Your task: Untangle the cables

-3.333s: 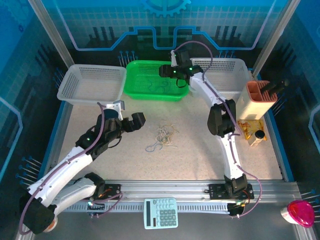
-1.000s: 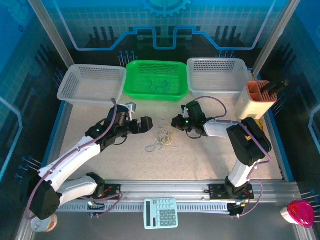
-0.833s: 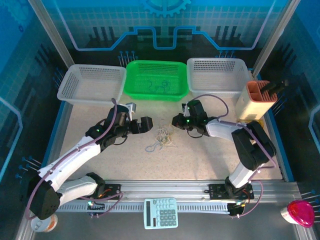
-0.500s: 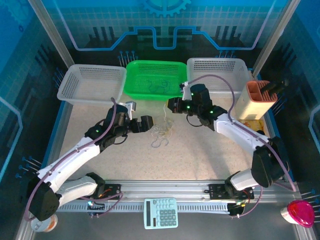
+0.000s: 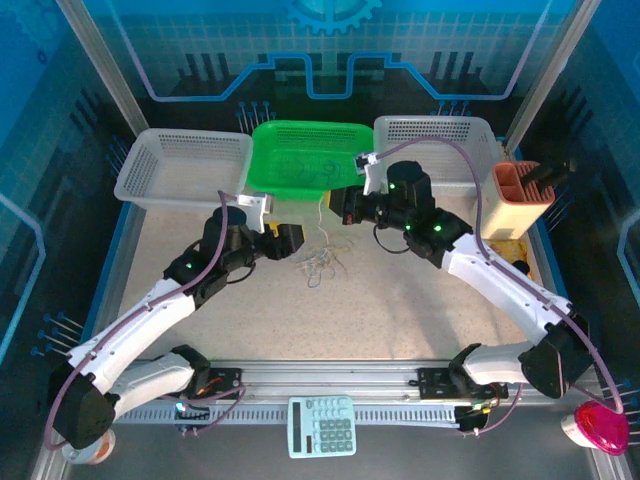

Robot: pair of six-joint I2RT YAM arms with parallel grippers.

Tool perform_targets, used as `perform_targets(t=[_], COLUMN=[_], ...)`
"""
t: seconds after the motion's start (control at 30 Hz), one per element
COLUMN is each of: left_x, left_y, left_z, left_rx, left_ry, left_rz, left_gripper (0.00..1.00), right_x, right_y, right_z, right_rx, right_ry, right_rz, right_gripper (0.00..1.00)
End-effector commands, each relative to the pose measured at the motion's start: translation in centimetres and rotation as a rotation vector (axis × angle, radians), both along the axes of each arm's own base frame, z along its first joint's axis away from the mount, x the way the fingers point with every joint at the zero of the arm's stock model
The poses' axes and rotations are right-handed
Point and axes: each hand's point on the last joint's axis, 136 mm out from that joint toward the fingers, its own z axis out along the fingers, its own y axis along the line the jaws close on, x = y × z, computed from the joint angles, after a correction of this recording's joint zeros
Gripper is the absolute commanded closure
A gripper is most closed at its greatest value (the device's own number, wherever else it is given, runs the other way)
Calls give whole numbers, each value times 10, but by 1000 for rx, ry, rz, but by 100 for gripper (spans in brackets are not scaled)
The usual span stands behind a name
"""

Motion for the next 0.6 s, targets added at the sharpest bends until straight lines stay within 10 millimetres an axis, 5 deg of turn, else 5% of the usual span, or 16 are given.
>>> perform_targets(t=[0.0, 0.17, 0.57], left_x=[-4, -4, -4], left_y=[-11, -12, -26], left_z=[30, 22, 4], left_rx=[-48, -47, -39], left_ry=[-96, -84, -64], left_rz=[-67, -72, -136], left_gripper=[32, 22, 19], right_x=[-13, -19, -34], right_y=[1, 2, 11], right_z=[39, 58, 103], right_rx=[36, 79, 157], right_ry=[-82, -111, -190], right_rz=[24, 34, 78], right_gripper=[100, 100, 100])
